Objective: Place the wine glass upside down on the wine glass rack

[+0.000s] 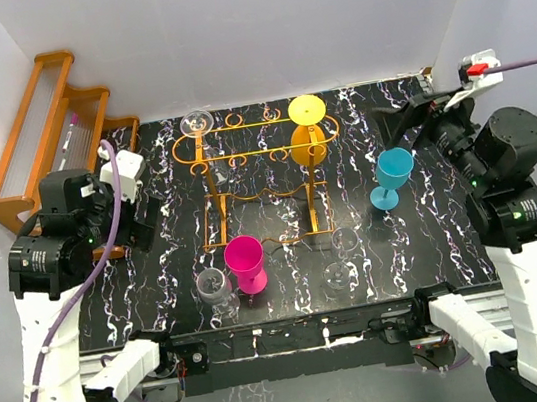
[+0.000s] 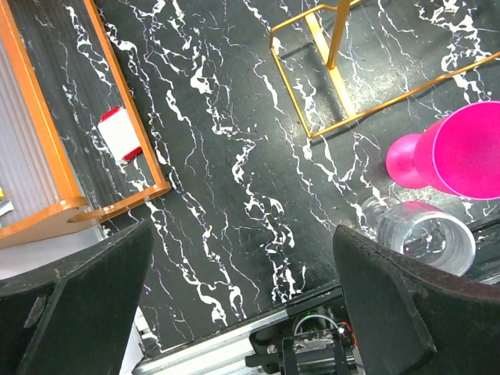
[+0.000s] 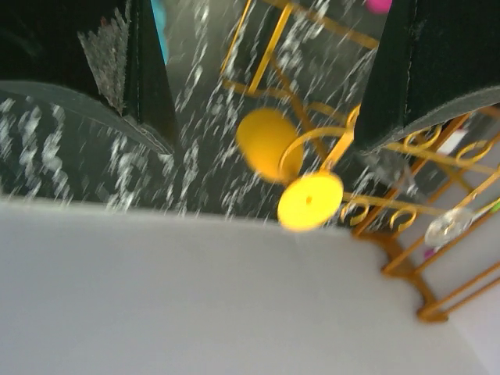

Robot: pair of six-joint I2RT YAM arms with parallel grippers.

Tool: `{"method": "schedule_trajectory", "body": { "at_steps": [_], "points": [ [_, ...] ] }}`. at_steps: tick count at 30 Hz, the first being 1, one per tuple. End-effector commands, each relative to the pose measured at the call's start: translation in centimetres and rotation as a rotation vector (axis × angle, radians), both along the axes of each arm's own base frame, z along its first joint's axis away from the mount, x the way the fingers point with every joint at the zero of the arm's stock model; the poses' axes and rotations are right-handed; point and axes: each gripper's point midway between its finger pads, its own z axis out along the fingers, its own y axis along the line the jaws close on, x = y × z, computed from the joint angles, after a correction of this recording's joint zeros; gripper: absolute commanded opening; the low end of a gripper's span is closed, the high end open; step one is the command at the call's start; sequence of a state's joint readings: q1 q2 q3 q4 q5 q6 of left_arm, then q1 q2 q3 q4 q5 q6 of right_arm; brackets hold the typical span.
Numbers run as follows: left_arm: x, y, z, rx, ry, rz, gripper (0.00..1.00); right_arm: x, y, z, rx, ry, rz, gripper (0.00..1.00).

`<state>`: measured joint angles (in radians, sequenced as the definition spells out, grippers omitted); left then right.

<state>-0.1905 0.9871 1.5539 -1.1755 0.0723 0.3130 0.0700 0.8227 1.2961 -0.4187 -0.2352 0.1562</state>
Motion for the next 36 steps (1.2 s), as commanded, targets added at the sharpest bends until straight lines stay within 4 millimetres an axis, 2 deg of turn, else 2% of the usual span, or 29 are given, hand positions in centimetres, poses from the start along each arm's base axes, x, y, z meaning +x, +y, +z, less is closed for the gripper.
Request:
{"method": "schedule_trajectory", "body": {
  "at_steps": [1,4,7,10,12,16,17,21,24,30,36],
  "points": [
    [-1.1,-0.1,0.9,-0.038,-0.008,0.014,0.97,-4.5,2.1,-7.5,0.187,0.382,0.080,0.98],
    [-1.1,0.7,0.9,-0.033,-0.014,0.065,0.97,-6.8,4.5,-8.4,0.210,0.424,0.238,0.98],
    [-1.1,1.9,1.5,-0.035,-0.049,0.159,0.97,-7.3,4.3,-12.2,0.201,0.617,0.212,0.96],
    [-1.3,3.2,2.4,-0.010,-0.108,0.219,0.97,-8.1,3.3,-16.0,0.166,0.778,0.146,0.84],
    [-1.5,3.9,2.7,0.009,-0.122,0.234,0.97,-8.6,2.8,-16.7,0.166,0.793,0.116,0.75],
    [-1.7,4.3,2.6,0.016,-0.121,0.240,0.97,-9.8,2.7,-19.1,0.134,0.918,0.118,0.46],
    [-1.8,4.2,2.7,0.012,-0.121,0.235,0.97,-10.0,2.5,-19.5,0.126,0.938,0.104,0.44],
    [-1.8,4.4,2.2,0.023,-0.114,0.232,0.97,-10.4,2.1,-20.2,0.109,0.966,0.075,0.44],
    [-1.9,4.7,1.7,0.043,-0.102,0.238,0.97,-10.6,2.6,-20.6,0.117,0.984,0.104,0.45],
    [-2.7,4.8,1.0,0.053,-0.086,0.229,0.97,-10.1,3.1,-19.3,0.111,0.977,0.131,0.45],
    [-2.7,4.9,0.6,0.049,-0.076,0.244,0.97,-9.6,3.8,-19.3,0.042,1.008,0.149,0.46]
  ]
}}
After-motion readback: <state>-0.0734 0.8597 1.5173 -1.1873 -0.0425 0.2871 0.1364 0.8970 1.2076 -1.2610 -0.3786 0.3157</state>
